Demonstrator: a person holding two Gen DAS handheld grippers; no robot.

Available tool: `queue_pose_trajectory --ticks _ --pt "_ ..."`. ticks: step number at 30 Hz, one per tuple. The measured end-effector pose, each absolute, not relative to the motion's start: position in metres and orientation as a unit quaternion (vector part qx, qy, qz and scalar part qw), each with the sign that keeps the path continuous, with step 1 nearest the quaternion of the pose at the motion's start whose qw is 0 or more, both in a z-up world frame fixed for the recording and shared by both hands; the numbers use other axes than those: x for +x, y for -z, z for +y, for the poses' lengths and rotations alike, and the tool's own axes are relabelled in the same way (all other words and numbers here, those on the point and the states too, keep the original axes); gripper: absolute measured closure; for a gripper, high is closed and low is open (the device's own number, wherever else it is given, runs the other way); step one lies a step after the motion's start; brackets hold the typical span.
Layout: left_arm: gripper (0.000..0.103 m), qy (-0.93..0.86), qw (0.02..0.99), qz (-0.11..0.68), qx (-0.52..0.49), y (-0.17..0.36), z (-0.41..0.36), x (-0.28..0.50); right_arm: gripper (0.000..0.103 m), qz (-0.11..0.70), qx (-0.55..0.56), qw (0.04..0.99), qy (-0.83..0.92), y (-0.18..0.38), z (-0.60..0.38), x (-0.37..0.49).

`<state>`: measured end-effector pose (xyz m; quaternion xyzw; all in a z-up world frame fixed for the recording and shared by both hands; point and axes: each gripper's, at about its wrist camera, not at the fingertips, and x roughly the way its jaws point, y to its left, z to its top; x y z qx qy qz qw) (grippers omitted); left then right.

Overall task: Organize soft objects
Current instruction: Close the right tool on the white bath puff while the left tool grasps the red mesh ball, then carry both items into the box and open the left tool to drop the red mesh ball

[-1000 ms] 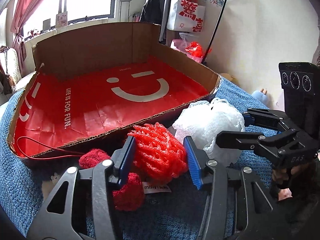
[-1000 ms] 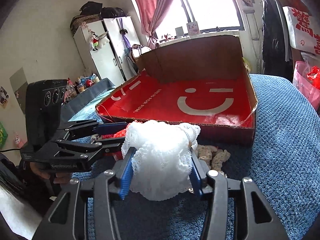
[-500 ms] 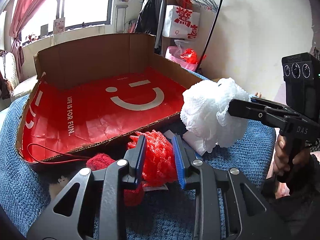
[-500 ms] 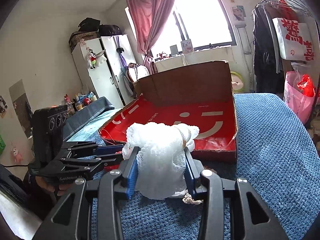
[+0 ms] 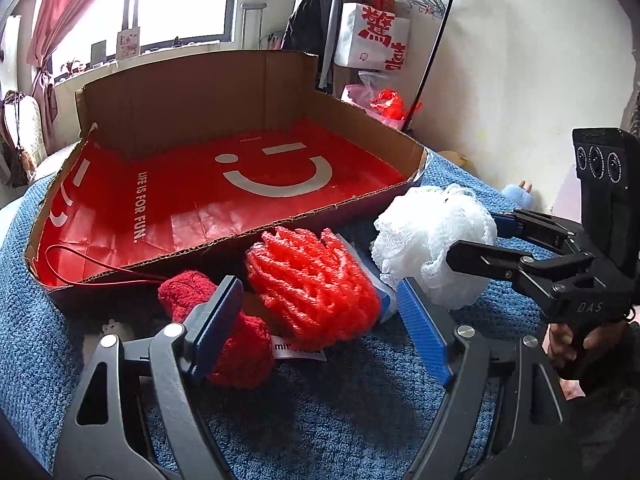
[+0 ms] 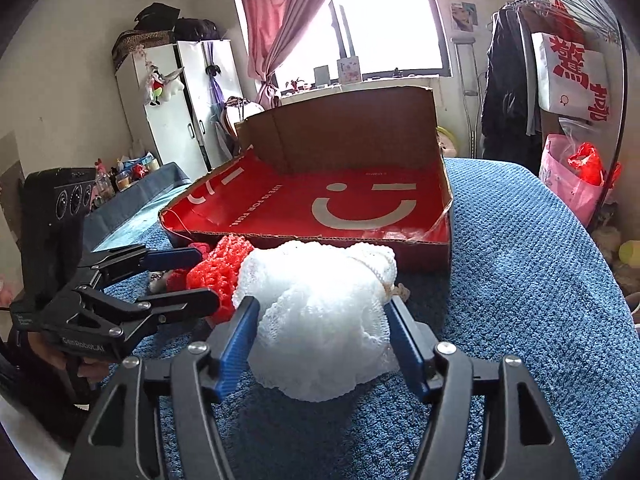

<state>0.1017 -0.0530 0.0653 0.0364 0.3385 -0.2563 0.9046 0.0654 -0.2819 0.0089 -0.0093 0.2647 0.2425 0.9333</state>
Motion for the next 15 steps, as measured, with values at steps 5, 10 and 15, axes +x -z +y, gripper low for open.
queue_pose_trajectory --ticks 5,10,15 --pt "0.027 0.242 0.907 0.341 0.047 -0.061 -0.059 0.106 0.027 0.265 -0.022 0.934 -0.238 -0.005 -0.277 0.07" --pt "0.055 0.241 0.904 0.351 0.043 -0.055 -0.06 0.11 0.054 0.253 -0.017 0.934 -0.252 -0.005 -0.274 0.068" --pt "0.057 0.246 0.909 0.336 0.031 -0.068 -0.052 0.103 0.058 0.226 0.01 0.937 -0.265 -0.022 -0.281 0.059"
